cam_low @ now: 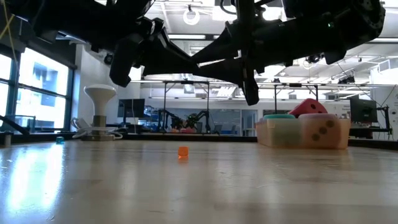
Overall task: Pick & Place Dice
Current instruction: Put the light blue small die into the orange bin
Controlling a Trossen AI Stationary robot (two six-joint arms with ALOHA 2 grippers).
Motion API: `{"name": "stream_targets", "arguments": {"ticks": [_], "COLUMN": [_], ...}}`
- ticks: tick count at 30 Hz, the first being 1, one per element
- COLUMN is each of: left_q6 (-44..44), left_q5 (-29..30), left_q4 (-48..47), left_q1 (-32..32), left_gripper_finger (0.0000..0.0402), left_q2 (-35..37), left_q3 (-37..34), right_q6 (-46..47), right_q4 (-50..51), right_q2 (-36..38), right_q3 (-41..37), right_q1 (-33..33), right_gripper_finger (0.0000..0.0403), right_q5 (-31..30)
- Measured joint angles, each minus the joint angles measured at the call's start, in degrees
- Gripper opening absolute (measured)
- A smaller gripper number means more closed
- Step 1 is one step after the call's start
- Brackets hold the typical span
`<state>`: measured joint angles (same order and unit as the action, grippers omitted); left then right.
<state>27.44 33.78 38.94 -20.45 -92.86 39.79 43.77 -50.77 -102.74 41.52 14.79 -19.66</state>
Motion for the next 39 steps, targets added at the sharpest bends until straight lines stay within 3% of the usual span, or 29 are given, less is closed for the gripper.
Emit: {"name": "stream_targets", "arguments": {"ticks": [6,17,30,34,39], "left_q6": [0.16,2.85,5.02,0.38,-5.82], "left_q5": [0.09,0.02,0.64,0.72,0.56], "left_q4": [-0.15,0.46,0.68,-0.08,-3.43], "left_q1": [0.02,-0.24,-3.91,-4.99,-5.38], "left_gripper_finger": [0.0042,0.0101,0.0167,0.0176,0.0177], "left_q2": [0.0,0.0,0.02,0.02,0.02], "left_q3": [0.0,0.0,0.02,0.02,0.02], "right_q6": [-0.13,-2.03,-2.05,-1.88,3.27], "right_q4": [0.83,1.72,11.65,25.84,47.33], "right_q2": [0.11,0.11,2.12,7.7,17.47], "right_q3": [0.0,0.02,-0.01,0.0,0.02], "right_q1": [0.0,0.02,0.07,0.13,0.87], "right_gripper_finger": [0.0055,0.005,0.005,0.005,0.005], "right_q5": [-0.01,0.31,-0.86,-7.36,-21.66]}}
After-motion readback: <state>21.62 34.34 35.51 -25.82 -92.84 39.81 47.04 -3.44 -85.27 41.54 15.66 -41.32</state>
